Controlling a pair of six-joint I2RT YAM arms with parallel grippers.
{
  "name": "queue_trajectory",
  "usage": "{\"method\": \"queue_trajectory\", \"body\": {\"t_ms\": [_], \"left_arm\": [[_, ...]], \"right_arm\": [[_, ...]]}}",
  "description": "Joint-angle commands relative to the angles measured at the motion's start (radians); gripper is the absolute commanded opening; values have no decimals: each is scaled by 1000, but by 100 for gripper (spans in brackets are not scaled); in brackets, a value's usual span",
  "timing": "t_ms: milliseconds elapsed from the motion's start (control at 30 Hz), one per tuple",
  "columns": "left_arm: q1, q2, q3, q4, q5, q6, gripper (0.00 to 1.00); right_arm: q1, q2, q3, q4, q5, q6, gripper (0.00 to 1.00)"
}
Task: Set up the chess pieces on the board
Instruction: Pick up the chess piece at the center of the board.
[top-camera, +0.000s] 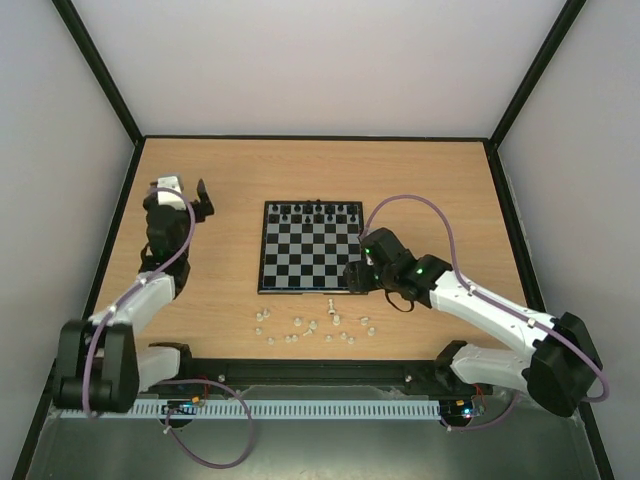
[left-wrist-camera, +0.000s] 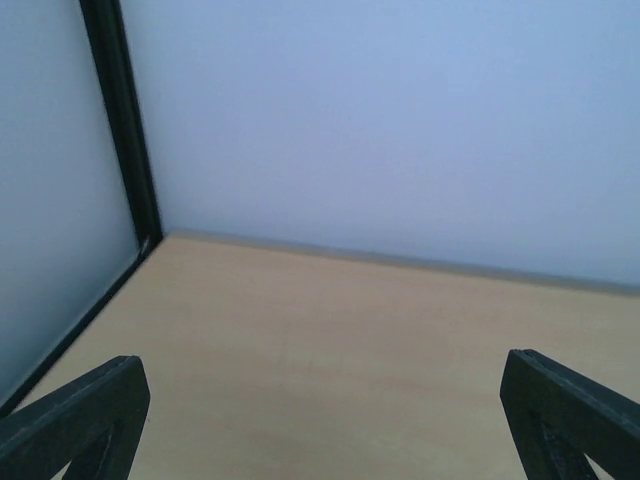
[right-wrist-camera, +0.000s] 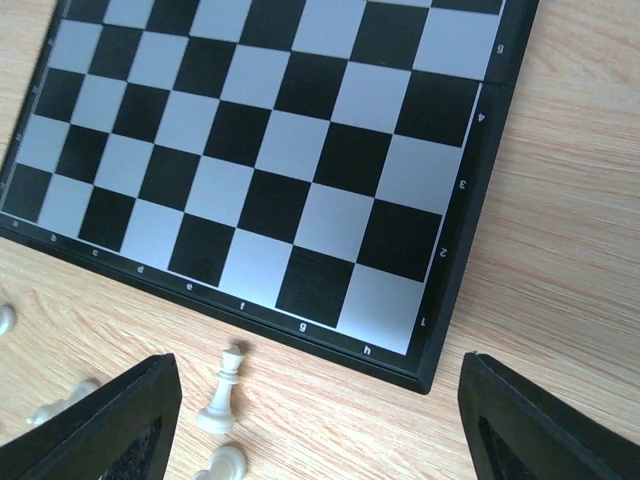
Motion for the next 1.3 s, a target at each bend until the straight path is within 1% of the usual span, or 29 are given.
{"method": "queue_trajectory", "body": {"t_ms": [0,100,167,267,333,367,433,500,533,600,633,733,800,867,1033,1100,1167,1267], "left_arm": [[-67,-196,90,-284,16,-70,99],[-163,-284,167,-479,-5,-165,99],[-220,-315,225,-609,-1,-284,99],[-291,-326,279,-737,99,-434,99],[-348,-324,289,-783,157,-485,99],[-391,-318,290,-805,173,-489,99],[-432,-304,297,-864,205,-490,99],[-440,-315,261,-848,338,-482,99],[-439,-335,233,-833,375,-502,99],[-440,-411,142,-785,395,-582,99],[-440,-454,71,-752,415,-612,99],[-440,-581,-29,-688,473,-654,99],[-440,-639,-50,-708,508,-660,99],[-441,-677,-59,-726,557,-648,99],[-443,-792,-67,-818,558,-609,99],[-443,-831,-61,-864,538,-612,99],[-444,-861,-47,-925,480,-637,99],[-447,-882,-52,-943,453,-659,99]], "right_arm": [[3,-32,-1,-13,10,0,78],[2,-44,-4,-13,-6,2,80],[2,-53,-6,-17,-18,3,83],[2,-69,-7,-20,-41,4,87],[4,-77,-3,-26,-60,4,88],[3,-81,-3,-29,-69,4,87],[3,-83,-1,-35,-90,7,87],[3,-81,0,-38,-129,8,86],[3,-79,0,-39,-150,11,85],[4,-76,-5,-34,-183,13,80],[3,-75,-10,-32,-195,15,78],[9,-64,-32,-23,-225,19,74],[24,-46,-44,-22,-229,23,71],[61,-24,-43,-25,-194,33,68],[207,39,-4,-50,-40,94,65],[246,62,7,-60,20,133,63],[277,85,16,-78,78,179,61],[301,109,2,-80,127,238,57]]}}
